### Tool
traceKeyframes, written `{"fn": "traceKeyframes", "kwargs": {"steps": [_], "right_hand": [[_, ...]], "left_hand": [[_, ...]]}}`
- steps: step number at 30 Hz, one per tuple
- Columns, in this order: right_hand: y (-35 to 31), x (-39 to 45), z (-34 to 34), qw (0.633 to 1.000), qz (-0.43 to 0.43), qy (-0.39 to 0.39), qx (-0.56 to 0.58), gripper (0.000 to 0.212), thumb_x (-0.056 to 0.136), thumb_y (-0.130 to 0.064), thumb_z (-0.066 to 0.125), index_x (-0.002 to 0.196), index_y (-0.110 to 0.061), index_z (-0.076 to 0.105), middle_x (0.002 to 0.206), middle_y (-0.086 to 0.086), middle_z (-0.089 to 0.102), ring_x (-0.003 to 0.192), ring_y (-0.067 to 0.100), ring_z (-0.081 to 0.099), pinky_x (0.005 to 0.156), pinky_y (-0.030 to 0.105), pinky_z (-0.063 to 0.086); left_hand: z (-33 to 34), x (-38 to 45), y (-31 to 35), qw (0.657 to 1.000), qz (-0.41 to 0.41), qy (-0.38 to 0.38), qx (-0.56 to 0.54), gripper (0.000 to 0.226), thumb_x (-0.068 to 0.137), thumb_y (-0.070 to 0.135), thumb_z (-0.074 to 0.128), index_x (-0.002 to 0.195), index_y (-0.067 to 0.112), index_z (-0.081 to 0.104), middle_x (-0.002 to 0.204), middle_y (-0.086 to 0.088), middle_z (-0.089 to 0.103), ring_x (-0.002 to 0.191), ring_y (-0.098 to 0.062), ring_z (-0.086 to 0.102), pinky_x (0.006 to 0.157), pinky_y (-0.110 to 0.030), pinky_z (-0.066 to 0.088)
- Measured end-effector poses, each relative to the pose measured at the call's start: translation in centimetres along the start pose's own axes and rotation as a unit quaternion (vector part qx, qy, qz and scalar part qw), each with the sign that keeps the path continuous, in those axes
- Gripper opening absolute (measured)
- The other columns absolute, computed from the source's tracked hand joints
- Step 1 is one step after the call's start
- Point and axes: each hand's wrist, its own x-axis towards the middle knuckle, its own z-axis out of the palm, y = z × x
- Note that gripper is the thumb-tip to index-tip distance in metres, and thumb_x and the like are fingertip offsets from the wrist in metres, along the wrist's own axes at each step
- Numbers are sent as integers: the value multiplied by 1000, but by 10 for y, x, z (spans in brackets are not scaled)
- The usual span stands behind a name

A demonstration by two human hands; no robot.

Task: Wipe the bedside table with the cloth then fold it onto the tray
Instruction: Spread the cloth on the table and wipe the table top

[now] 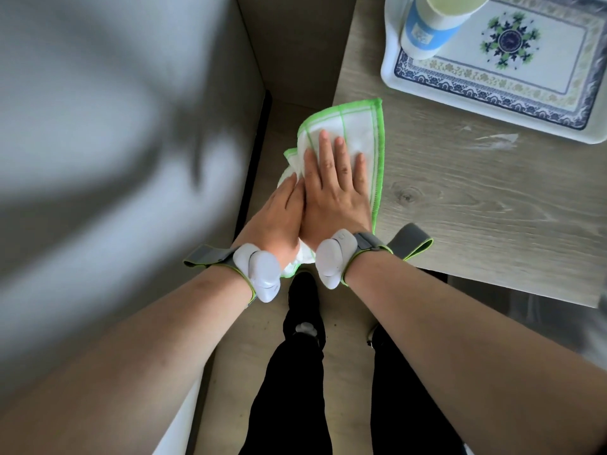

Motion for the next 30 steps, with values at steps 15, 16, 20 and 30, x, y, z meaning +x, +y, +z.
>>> {"fn": "traceKeyframes", "kwargs": {"steps": [15, 16, 20, 30], "right_hand": [[-10, -18, -2, 999, -23, -40, 16, 59, 95, -22, 26, 146, -4, 3, 158, 10, -5, 145, 28, -6, 112, 44, -13], [-8, -10, -4, 999, -20, -37, 22, 58, 96, -22, 25, 147, -4, 4, 158, 10, -5, 145, 27, -6, 113, 43, -12], [5, 23, -15, 999, -17, -28, 26, 54, 98, -22, 22, 147, -5, 6, 158, 9, -5, 145, 25, -6, 116, 42, -7], [21, 68, -30, 999, -3, -16, 34, 52, 99, -19, 20, 147, -4, 7, 158, 7, -4, 145, 25, -6, 117, 41, -6]], "left_hand": [[-5, -22, 6, 998, -44, -30, 17, 62, 89, 7, 44, 144, 17, 19, 155, 1, 21, 133, -19, 37, 104, -29, 36], [-8, -16, 8, 998, -53, -20, 12, 61, 89, 8, 44, 144, 18, 20, 155, 2, 21, 132, -20, 38, 102, -28, 35], [-21, 12, 15, 998, -45, 17, 38, 57, 90, 13, 45, 143, 14, 24, 154, -2, 24, 128, -26, 41, 96, -25, 32], [-43, 62, 16, 997, -12, 7, 74, 59, 88, 9, 46, 142, 10, 24, 153, -9, 25, 131, -29, 39, 97, -37, 38]]}}
